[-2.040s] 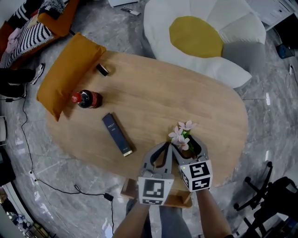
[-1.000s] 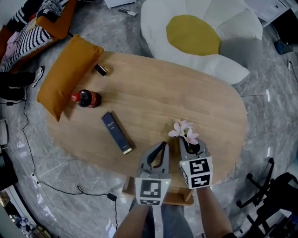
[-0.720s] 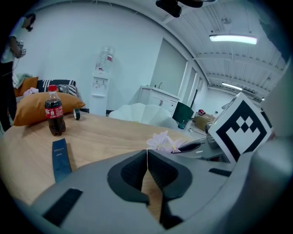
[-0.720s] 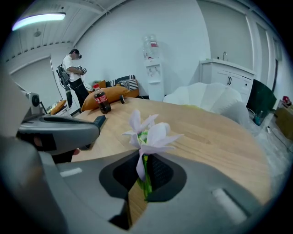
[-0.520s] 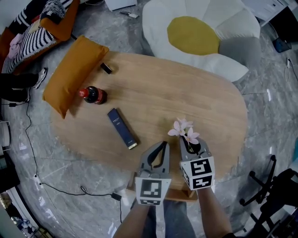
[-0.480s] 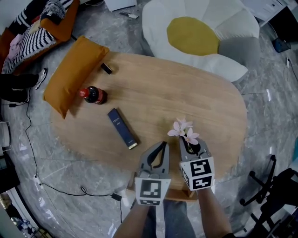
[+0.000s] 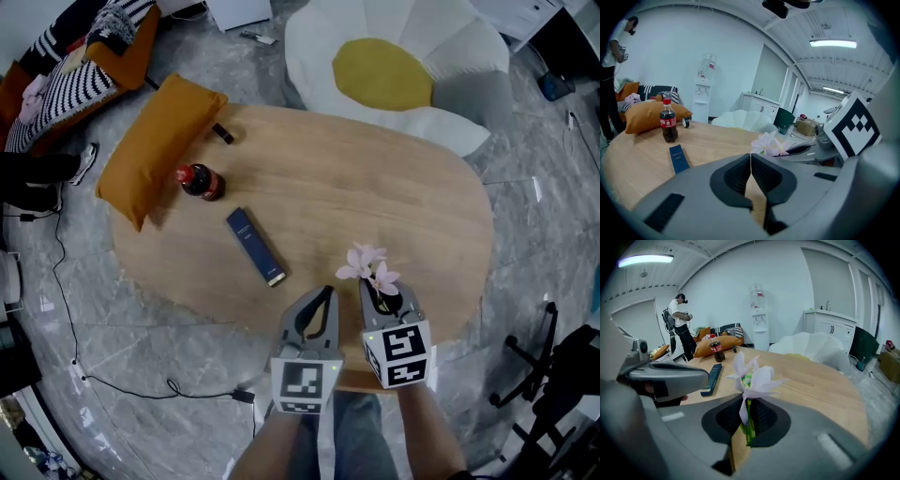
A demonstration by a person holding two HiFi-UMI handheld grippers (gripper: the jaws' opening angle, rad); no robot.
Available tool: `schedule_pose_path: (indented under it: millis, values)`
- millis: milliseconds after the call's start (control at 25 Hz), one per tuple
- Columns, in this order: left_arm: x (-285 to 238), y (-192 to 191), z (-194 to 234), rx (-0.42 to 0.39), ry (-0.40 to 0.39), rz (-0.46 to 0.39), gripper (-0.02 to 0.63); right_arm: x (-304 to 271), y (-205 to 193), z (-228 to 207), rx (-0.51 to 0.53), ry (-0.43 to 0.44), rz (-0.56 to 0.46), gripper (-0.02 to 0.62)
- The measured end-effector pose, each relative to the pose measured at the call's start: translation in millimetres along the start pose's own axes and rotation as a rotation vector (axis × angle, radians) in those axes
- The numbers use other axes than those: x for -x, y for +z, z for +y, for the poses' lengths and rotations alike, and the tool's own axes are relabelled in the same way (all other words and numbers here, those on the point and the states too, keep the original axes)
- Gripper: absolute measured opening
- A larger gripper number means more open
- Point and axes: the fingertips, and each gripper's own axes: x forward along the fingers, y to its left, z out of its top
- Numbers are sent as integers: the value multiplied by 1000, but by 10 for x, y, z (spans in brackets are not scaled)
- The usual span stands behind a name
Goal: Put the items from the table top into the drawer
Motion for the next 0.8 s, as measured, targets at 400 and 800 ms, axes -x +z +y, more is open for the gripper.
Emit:
schedule_pose_path:
  millis: [400,800]
  values:
    - [293,-157,-13,-5,-34,7,12,236,-92,298,-15,-20,-21,21]
    - [532,-347,-52,-10,-63,19,11,423,-323,495,-41,-41,-21,21]
